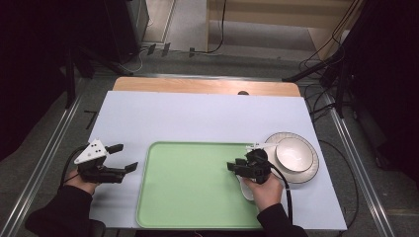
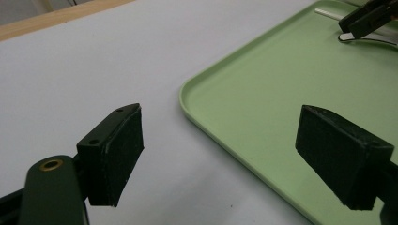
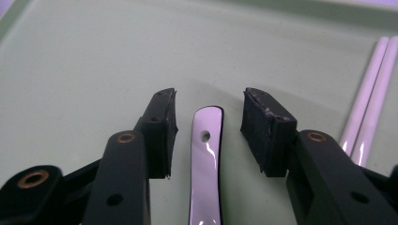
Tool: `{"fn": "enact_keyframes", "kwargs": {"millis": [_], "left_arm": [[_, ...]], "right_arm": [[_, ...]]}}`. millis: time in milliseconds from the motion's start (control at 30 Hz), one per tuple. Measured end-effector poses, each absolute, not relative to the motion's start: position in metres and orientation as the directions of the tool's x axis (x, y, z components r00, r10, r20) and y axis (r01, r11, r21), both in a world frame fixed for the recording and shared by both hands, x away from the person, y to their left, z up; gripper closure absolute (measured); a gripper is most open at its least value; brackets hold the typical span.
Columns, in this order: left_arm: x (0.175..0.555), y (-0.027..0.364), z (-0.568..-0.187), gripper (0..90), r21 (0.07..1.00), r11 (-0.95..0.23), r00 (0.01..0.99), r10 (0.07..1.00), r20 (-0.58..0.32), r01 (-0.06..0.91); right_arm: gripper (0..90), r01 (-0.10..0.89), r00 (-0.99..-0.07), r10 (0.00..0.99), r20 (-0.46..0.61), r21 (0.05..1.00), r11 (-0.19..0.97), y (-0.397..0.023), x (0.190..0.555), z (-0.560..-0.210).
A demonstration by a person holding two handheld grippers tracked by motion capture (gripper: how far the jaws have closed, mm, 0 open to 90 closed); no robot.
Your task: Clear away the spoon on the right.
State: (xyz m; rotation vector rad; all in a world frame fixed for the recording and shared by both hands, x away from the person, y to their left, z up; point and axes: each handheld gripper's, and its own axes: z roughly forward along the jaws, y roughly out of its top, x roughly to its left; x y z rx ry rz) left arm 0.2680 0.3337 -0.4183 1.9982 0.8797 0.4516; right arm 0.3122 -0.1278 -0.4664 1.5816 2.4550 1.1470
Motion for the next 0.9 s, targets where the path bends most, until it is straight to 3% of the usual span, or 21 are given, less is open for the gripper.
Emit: {"fn": "enact_keyframes", "kwargs": {"millis": [267, 900], "left_arm": [[0.268, 0.334, -0.418, 15.6, 0.839, -0.359, 0.683, 0.73, -0.022, 0.41], [0.267, 0.334, -0.418, 15.6, 0.837, -0.361, 0.681, 0.732, -0.019, 0.412]], "right_arm": [[40.5, 0.771, -0.505, 0.778, 0.373, 0.6, 0.213, -0.134, 0.313, -0.454], [35.5, 0.71, -0.532, 0.77, 0.352, 0.681, 0.179, -0.168, 0.302, -0.412]]}}
